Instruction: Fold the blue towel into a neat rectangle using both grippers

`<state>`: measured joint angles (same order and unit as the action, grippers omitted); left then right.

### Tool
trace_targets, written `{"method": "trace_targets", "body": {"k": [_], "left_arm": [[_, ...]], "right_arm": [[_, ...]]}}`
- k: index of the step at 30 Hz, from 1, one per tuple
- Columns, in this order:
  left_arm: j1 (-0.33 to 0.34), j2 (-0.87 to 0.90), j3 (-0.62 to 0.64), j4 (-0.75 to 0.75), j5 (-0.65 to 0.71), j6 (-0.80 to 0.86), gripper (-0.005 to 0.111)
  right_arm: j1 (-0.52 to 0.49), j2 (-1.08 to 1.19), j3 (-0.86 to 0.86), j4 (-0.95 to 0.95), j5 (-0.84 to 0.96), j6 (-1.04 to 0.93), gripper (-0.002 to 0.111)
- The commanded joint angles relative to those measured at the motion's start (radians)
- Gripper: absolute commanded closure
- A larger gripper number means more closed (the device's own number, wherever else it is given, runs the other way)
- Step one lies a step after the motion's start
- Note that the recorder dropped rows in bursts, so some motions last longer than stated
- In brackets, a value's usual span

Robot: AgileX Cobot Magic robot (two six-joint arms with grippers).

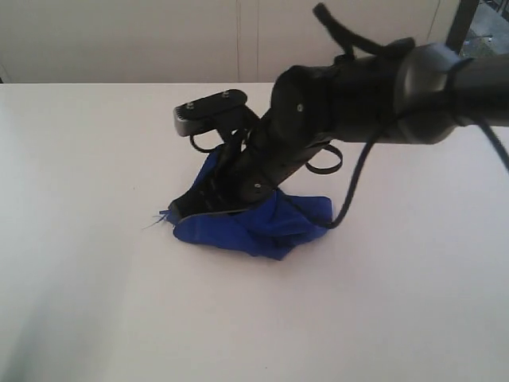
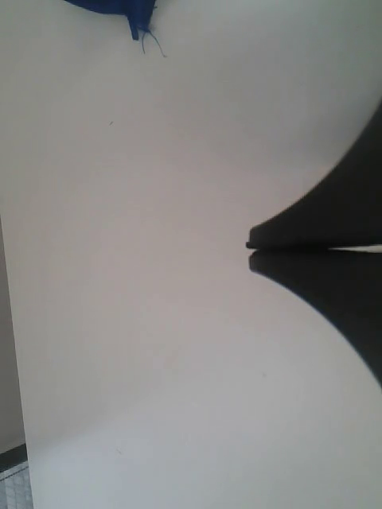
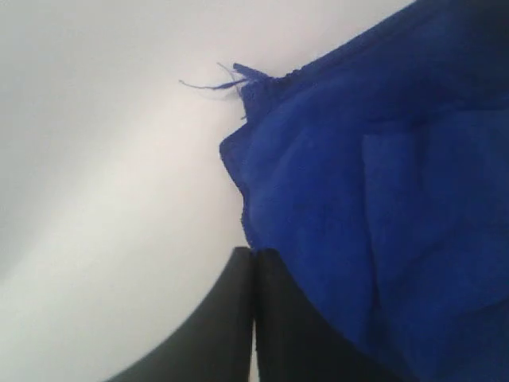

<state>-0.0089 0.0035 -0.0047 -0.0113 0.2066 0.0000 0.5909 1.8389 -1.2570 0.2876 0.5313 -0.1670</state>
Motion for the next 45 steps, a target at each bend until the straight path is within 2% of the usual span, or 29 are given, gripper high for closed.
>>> {"method": "trace_targets", "body": {"k": [1,12,13,17,19,22,26,30,32,37,40,42,45], "left_arm": [[-0.003,-0.004,0.005,-0.011,-0.004,0.000,0.107],[-0.003,-0.004,0.005,-0.011,-0.004,0.000,0.107],[-0.003,-0.004,0.005,-0.011,-0.023,0.000,0.107],[-0.003,-0.004,0.005,-0.011,-0.297,-0.071,0.107],[-0.003,-0.004,0.005,-0.011,-0.367,-0.090,0.107],[-0.003,-0.004,0.005,-0.011,-0.420,-0.146,0.107],[-0.003,-0.004,0.005,-0.016,-0.424,-0.218,0.107],[-0.003,0.035,-0.022,-0.034,-0.312,-0.241,0.107],[-0.003,0.097,-0.084,-0.037,-0.207,-0.241,0.107],[-0.003,0.317,-0.261,-0.037,-0.077,-0.241,0.107],[-0.003,0.462,-0.363,-0.037,0.072,-0.218,0.107],[-0.003,0.548,-0.412,-0.037,0.145,-0.196,0.107],[-0.003,0.648,-0.447,-0.037,0.166,-0.180,0.107]], "right_arm": [[0.019,0.065,-0.069,-0.036,0.049,0.012,0.108],[0.019,0.098,-0.091,-0.032,0.037,0.013,0.108],[0.019,0.098,-0.091,-0.031,0.037,0.013,0.108],[0.019,0.109,-0.091,-0.028,0.003,0.013,0.108],[0.019,0.117,-0.091,-0.022,-0.018,0.013,0.107],[0.019,0.132,-0.096,-0.013,-0.037,0.013,0.102],[0.019,0.168,-0.141,-0.015,0.016,0.013,0.098],[0.019,0.200,-0.194,-0.017,0.058,0.013,0.098],[0.023,0.212,-0.222,-0.019,0.074,0.013,0.098],[0.057,0.254,-0.277,-0.036,0.098,0.013,0.098],[0.078,0.282,-0.304,-0.069,0.100,0.013,0.097],[0.088,0.299,-0.319,-0.090,0.098,0.021,0.094],[0.088,0.311,-0.333,-0.113,0.094,0.040,0.086]]}}
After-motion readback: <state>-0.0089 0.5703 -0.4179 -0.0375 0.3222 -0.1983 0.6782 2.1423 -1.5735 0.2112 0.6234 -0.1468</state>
